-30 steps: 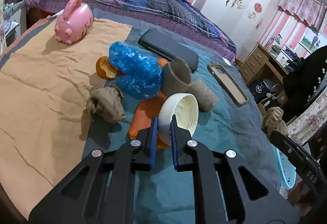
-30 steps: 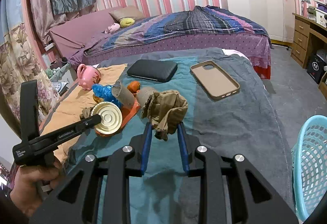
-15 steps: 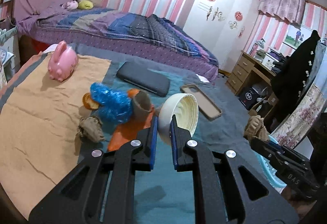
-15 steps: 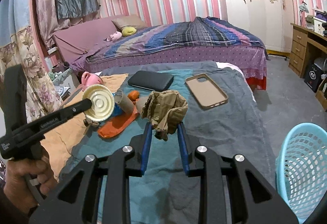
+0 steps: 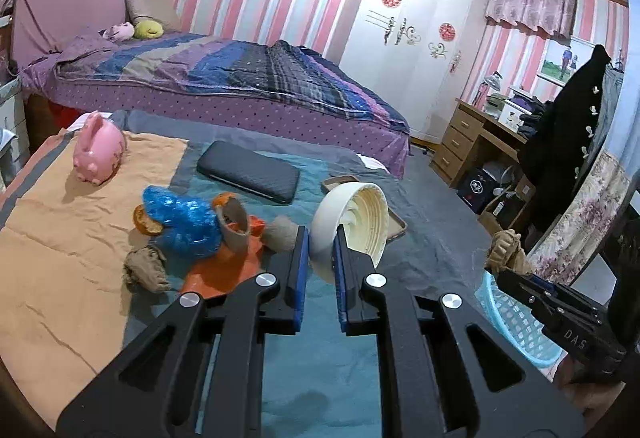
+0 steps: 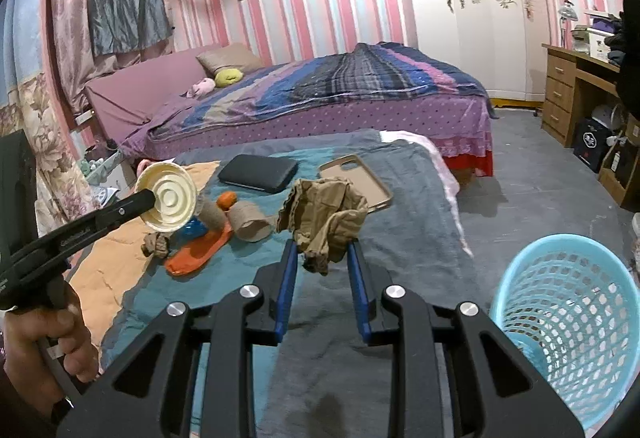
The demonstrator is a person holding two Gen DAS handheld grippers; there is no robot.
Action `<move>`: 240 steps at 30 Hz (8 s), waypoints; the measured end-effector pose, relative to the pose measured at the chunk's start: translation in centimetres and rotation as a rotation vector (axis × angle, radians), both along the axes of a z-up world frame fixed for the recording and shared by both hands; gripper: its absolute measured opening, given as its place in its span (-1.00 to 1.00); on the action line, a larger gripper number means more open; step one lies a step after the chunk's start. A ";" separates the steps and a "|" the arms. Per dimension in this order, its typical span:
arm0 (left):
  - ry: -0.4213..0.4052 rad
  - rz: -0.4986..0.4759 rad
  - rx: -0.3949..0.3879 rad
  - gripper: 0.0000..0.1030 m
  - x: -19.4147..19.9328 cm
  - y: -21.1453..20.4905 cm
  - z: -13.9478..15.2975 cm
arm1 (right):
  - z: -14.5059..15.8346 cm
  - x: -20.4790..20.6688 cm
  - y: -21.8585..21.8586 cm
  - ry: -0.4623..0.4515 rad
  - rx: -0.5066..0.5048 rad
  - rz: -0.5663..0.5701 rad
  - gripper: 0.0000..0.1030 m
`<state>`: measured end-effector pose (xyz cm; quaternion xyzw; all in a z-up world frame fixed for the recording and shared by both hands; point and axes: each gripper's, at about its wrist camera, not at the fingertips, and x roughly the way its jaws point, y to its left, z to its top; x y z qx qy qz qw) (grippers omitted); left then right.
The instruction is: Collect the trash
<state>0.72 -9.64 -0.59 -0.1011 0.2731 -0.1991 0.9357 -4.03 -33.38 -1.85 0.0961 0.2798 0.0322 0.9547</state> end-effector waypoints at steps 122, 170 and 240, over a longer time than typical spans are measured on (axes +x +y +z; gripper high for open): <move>0.210 0.150 0.197 0.70 5.7 10.8 -7.3 | 2.0 6.2 7.3 -0.070 0.024 -0.034 0.43; 0.069 0.219 0.078 -0.03 4.2 10.9 -2.2 | 0.9 9.4 15.8 -0.082 -0.132 0.182 -0.59; -0.093 -0.152 0.012 -0.03 -3.6 -6.4 2.0 | 4.3 -5.5 -4.0 -0.186 -0.046 -0.218 -0.59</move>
